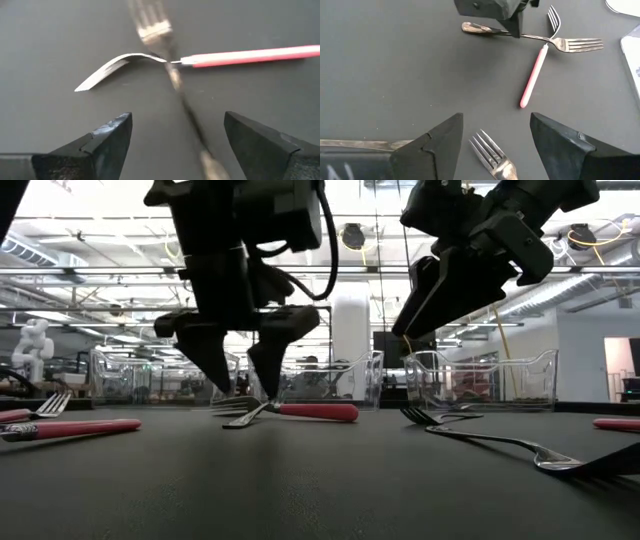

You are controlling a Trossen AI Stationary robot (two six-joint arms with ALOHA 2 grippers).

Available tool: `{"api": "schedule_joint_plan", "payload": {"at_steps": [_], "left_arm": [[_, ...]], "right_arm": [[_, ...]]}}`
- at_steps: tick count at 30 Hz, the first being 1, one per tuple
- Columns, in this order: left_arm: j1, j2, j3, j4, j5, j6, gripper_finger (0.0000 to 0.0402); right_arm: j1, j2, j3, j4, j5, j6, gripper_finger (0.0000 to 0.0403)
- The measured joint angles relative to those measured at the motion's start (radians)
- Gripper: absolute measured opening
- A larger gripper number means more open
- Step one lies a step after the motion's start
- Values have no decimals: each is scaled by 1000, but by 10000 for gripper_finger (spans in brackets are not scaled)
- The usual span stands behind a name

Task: Sort silverware by color (type)
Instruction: Put the black fork into the middle transparent bin

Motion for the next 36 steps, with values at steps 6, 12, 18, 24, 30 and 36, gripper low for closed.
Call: {"api": "schedule_joint_plan", "payload": {"at_steps": [6,12,18,24,30,36], "left_arm": [[5,4,0,38,5,1,317],[22,4,0,42,3,0,317],[37,31,0,92,10,1,317],[57,65,1,114,57,27,317],[68,75,3,116,74,45,317],[69,71,11,107,81,63,286]], "right_arm": [[0,0,0,0,0,0,226],[0,0,0,0,0,0,226],[0,0,0,2,0,0,226],[0,0,0,3,0,4,226],[0,0,0,2,1,4,226],[0,0,0,0,0,4,226]]}}
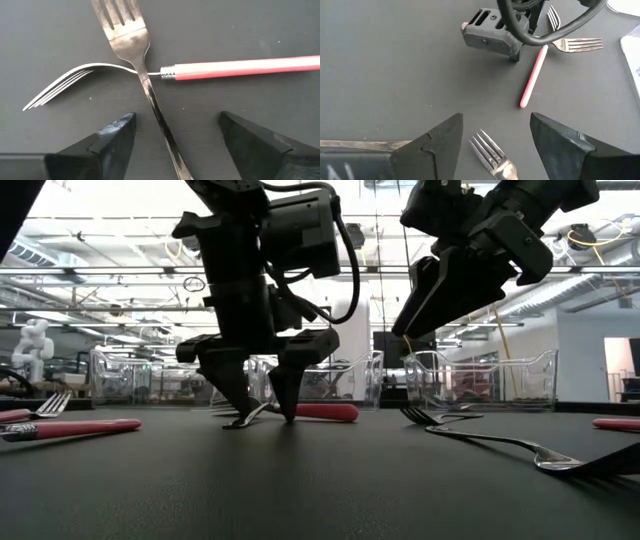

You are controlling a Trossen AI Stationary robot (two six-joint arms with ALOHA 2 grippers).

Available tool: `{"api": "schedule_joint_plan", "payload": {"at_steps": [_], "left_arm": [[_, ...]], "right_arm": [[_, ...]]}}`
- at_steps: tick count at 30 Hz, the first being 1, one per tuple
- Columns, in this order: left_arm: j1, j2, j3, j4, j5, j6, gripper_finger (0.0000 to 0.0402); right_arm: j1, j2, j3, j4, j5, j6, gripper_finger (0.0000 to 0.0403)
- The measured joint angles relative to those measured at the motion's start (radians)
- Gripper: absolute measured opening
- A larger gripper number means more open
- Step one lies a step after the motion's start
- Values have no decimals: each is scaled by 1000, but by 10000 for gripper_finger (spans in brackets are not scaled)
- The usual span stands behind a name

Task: Sort silverware by color (type)
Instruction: Put the black fork into the middle transparent bin

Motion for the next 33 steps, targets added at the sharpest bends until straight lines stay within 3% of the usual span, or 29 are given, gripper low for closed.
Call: {"api": "schedule_joint_plan", "payload": {"at_steps": [12,33], "left_arm": [[16,4,23,-23,3,26,161],[35,1,21,-34,22,26,14]], "right_arm": [[0,0,0,-1,0,0,226],[6,0,0,-20,-2,15,226]]}}
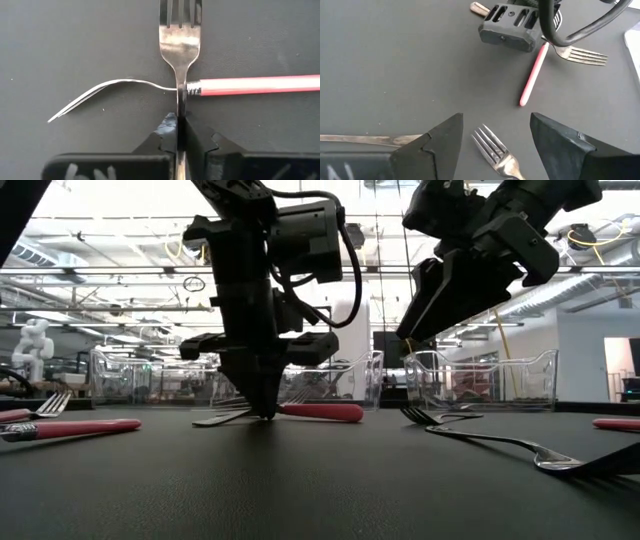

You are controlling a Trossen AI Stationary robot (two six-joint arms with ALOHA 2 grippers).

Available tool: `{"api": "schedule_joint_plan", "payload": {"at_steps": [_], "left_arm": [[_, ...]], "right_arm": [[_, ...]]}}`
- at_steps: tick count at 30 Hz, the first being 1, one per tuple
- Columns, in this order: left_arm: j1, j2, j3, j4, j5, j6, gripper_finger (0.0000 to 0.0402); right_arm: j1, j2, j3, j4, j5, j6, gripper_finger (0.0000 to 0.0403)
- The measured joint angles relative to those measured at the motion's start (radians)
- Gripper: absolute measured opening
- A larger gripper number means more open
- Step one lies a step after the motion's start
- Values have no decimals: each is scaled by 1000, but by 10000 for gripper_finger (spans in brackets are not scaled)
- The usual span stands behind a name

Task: Sort silverware by color (type)
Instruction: Put the black fork into the middle transparent bin

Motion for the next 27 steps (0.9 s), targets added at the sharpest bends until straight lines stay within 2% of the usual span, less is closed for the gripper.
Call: {"api": "schedule_joint_plan", "payload": {"at_steps": [17,27], "left_arm": [[0,-1,1,0,2,22,21],[-6,-1,57,-14,21,52,21]], "right_arm": [[0,0,0,-1,0,-3,226],[0,0,0,-30,-2,53,226]]}}
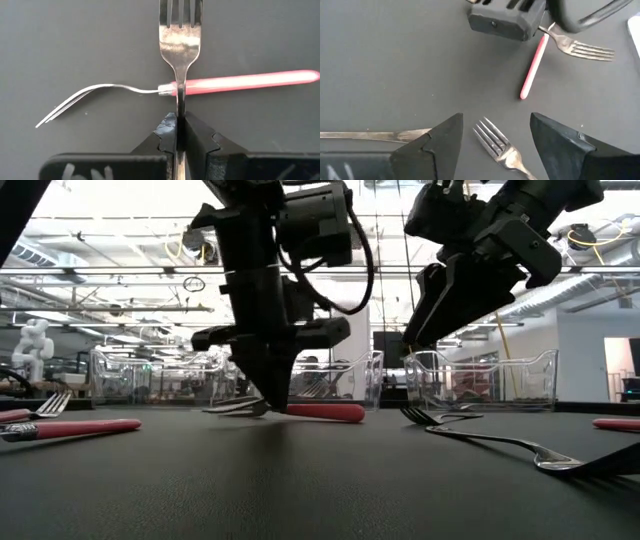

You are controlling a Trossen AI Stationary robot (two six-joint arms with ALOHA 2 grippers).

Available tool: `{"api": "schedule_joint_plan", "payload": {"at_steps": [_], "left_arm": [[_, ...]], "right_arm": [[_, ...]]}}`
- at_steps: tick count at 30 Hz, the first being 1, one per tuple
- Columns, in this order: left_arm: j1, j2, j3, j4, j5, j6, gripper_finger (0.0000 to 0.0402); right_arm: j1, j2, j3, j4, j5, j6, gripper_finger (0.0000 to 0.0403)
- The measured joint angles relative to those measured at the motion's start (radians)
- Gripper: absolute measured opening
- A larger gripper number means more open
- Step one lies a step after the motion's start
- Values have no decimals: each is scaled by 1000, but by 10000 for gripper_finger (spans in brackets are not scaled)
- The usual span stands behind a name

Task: Sort silverware by color (type)
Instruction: Put the black fork into the middle transparent bin

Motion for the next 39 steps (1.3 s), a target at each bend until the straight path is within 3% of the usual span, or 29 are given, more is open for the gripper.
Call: {"api": "schedule_joint_plan", "payload": {"at_steps": [7,15,19,27,33,39], "left_arm": [[-22,0,46,-2,-25,41,21],[-52,-16,91,-20,-120,80,22],[-72,-39,112,-23,-189,81,22],[-144,-132,111,7,-351,99,22],[-224,-197,111,41,-564,121,22],[-295,-216,111,232,-767,286,22]], "right_arm": [[30,-2,0,-2,1,17,226],[58,-99,-1,-53,8,18,226],[99,-148,-7,-36,91,10,226],[137,-173,-133,255,263,-76,226],[136,-138,-178,489,267,-123,226],[137,-77,-184,651,237,-125,226]]}}
